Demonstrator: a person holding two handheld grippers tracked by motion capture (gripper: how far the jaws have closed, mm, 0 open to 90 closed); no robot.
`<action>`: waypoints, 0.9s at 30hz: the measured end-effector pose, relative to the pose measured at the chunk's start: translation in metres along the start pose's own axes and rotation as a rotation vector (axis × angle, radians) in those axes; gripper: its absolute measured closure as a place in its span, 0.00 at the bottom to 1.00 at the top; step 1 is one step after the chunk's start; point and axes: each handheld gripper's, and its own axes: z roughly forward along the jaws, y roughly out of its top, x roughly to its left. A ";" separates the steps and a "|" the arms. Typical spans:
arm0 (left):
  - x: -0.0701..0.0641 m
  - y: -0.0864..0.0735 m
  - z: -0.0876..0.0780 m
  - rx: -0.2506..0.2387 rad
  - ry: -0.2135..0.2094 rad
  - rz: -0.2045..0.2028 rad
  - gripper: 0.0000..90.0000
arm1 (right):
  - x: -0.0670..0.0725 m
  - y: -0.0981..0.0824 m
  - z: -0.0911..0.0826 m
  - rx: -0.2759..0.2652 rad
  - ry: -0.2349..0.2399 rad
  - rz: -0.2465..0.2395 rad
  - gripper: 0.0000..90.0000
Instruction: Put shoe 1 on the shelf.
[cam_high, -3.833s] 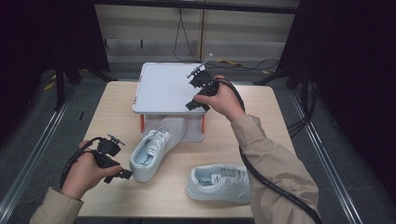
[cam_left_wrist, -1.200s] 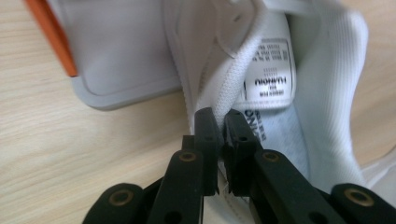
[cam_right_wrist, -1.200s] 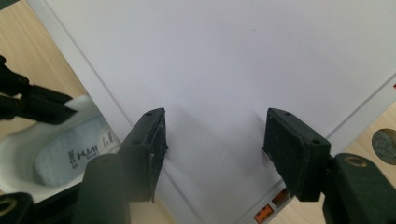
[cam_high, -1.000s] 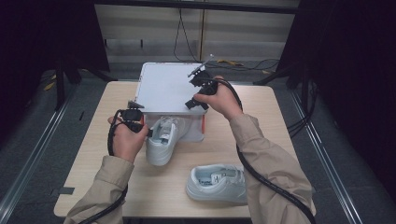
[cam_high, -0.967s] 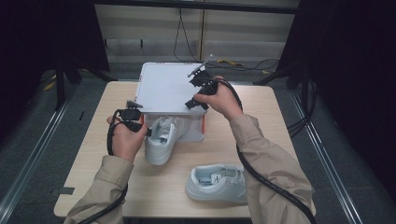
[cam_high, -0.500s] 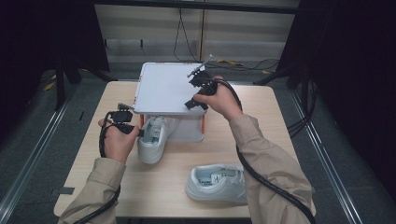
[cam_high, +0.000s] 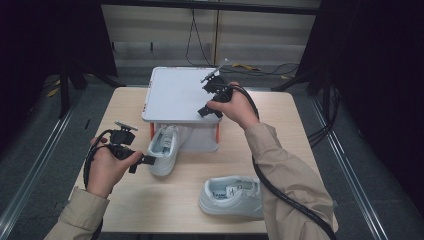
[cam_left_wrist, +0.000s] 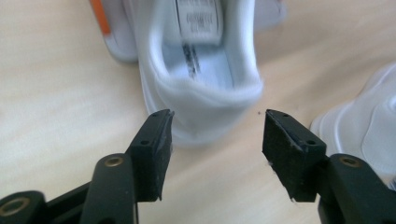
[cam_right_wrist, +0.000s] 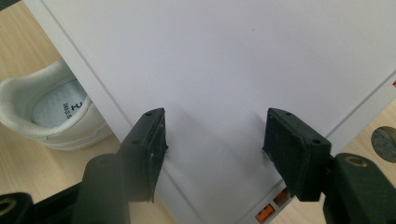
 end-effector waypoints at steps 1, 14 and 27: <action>-0.001 -0.002 0.005 0.014 -0.003 0.000 0.50 | 0.000 0.000 0.000 0.001 0.001 0.003 0.43; -0.040 0.016 0.058 -0.002 -0.034 0.029 0.72 | 0.000 0.000 0.001 -0.005 0.007 -0.001 0.43; -0.024 0.046 0.077 -0.092 0.079 -0.004 0.66 | -0.005 0.002 0.003 -0.012 0.007 0.009 0.43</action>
